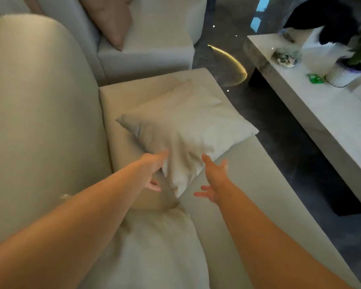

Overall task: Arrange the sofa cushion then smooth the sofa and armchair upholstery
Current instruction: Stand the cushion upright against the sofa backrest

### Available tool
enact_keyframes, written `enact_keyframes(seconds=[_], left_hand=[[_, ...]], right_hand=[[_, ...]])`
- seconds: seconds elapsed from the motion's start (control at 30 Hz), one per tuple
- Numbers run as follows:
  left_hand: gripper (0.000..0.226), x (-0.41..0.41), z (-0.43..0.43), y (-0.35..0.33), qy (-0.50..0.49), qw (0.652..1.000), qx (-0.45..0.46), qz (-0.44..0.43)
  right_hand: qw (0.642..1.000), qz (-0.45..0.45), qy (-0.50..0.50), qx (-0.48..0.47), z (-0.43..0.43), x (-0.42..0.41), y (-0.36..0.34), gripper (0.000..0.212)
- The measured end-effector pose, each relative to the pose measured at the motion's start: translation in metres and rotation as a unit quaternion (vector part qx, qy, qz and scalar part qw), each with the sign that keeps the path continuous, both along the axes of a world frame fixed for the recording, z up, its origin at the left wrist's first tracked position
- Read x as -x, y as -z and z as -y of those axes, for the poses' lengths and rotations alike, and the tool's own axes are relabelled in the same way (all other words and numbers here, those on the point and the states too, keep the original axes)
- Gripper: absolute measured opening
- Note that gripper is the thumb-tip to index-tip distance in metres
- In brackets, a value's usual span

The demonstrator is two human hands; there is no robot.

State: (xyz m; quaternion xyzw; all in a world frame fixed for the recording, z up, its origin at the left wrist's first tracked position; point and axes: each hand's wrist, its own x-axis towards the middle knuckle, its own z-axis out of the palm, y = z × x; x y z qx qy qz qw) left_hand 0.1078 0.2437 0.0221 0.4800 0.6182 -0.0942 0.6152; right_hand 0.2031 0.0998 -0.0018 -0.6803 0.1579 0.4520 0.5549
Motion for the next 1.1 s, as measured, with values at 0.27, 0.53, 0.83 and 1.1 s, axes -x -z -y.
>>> enact_keyframes(seconds=[0.27,0.53,0.83,1.1], left_hand=[[0.075,-0.039,-0.011,0.06,-0.058,0.994,-0.021,0.086],[0.033,-0.029,-0.045,-0.002,-0.03,0.939,-0.342,0.029],[0.016,0.063,-0.105,-0.15,0.064,0.857,-0.511,-0.027],[0.039,0.099,-0.07,-0.154,0.164,0.858,-0.482,-0.068]], right_hand=[[0.998,-0.022,0.042,-0.029,-0.026,-0.016,0.043,0.096],[0.991,-0.041,0.084,-0.092,-0.06,-0.007,0.014,0.056],[0.956,-0.256,-0.001,-0.142,-0.157,0.116,-0.099,0.017],[0.983,-0.117,-0.081,-0.117,-0.135,0.147,-0.122,0.017]])
